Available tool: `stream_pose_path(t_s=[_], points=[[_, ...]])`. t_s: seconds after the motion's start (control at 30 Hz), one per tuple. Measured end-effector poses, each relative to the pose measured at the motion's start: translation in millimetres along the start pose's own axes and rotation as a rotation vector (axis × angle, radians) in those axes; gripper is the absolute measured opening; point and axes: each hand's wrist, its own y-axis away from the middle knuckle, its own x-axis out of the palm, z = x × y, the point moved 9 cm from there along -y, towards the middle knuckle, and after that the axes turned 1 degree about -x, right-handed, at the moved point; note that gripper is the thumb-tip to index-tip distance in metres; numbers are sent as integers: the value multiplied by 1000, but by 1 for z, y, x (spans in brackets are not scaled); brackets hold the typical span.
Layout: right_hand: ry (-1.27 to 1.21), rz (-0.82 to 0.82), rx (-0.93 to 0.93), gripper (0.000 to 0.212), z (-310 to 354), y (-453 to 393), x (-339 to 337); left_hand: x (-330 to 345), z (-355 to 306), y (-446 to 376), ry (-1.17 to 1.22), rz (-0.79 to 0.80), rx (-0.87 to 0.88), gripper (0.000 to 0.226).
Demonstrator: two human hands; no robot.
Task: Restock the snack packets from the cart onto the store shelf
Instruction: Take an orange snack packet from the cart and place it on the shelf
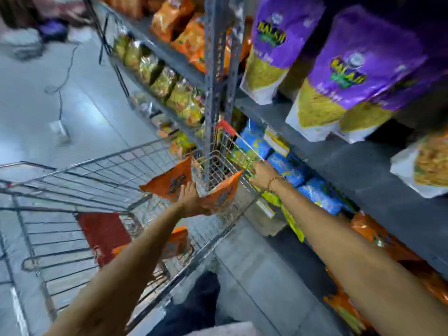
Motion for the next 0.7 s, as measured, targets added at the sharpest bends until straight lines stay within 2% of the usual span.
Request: stream_pose_path(t_s=[0.07, 0.13, 0.2, 0.23, 0.3, 0.43, 0.53, 0.63, 0.7], points=[[-30, 47, -36, 46, 6, -15, 13, 11, 12, -10, 120, 54, 29, 93], [-56, 84, -67, 54, 12, -27, 26, 17, 25, -14, 241, 38, 19, 61], [-15, 126, -71, 38, 17, -36, 35, 16, 29, -17, 303, -30, 22, 24], [19, 134, -70, 28, 18, -40, 35, 15, 29, -20, 342, -63, 17, 16], [56, 121, -99, 19, 22, -44, 31, 11, 29, -20, 421, -105, -21, 17], [-37, -37, -8, 25, 3, -41, 5, -19, 24, -19, 656, -313, -54, 19], [-256, -190, 52, 22, -21, -24, -27, -60, -1, -14, 807, -438, 28, 22], [-455, -346, 87, 11, -47, 5, -72, -112, -41, -1, 893, -586, 201, 19], [-579, -444, 100, 4, -65, 33, -104, -145, -76, 13, 910, -649, 312, 26]])
